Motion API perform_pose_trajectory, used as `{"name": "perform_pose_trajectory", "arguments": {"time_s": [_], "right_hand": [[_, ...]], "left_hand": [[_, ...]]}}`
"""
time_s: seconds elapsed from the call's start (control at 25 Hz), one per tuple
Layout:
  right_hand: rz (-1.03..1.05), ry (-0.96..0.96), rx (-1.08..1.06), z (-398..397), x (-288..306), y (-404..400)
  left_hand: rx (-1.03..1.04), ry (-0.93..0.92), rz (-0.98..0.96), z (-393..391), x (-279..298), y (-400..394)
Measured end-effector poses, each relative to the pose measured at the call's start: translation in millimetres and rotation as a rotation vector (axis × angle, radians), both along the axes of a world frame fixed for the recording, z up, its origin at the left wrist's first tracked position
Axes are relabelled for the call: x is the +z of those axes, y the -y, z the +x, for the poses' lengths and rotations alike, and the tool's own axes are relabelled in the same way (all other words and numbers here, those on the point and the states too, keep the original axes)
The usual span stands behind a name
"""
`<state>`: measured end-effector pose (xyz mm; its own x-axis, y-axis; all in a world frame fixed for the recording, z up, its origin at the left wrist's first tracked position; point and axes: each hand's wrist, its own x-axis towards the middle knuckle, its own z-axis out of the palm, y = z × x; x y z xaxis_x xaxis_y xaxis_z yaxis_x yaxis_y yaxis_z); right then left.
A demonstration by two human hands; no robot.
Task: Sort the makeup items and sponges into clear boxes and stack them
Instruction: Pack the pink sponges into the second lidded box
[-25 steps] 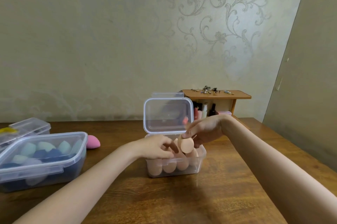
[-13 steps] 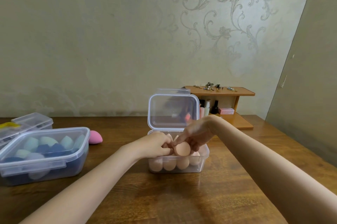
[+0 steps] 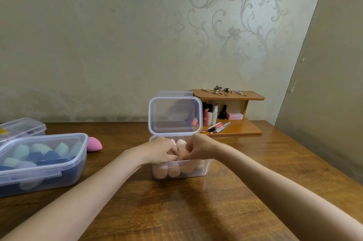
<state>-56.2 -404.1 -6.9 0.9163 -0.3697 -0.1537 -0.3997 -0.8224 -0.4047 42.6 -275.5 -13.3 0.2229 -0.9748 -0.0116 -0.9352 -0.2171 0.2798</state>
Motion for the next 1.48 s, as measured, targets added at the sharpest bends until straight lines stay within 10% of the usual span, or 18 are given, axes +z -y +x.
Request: {"name": "perform_pose_trajectory", "arguments": {"time_s": [0.64,0.88,1.24,1.48], "right_hand": [[-0.250,-0.250,0.155,9.6,10.6,-5.7],[0.376,-0.257,-0.022,-8.2,49.5,10.0],[0.192,0.281,0.135,59.4,77.4,-52.5],[-0.112,0.130,0.401,146.5,43.1,-129.5]], "left_hand": [[0.035,-0.025,-0.010,-8.4,4.0,-0.4],[0.075,-0.085,-0.021,-5.9,7.6,-12.1],[0.290,-0.092,-0.218,9.9,13.9,-73.2],[0.451,0.200,-0.317,38.1,14.5,-151.1]]}}
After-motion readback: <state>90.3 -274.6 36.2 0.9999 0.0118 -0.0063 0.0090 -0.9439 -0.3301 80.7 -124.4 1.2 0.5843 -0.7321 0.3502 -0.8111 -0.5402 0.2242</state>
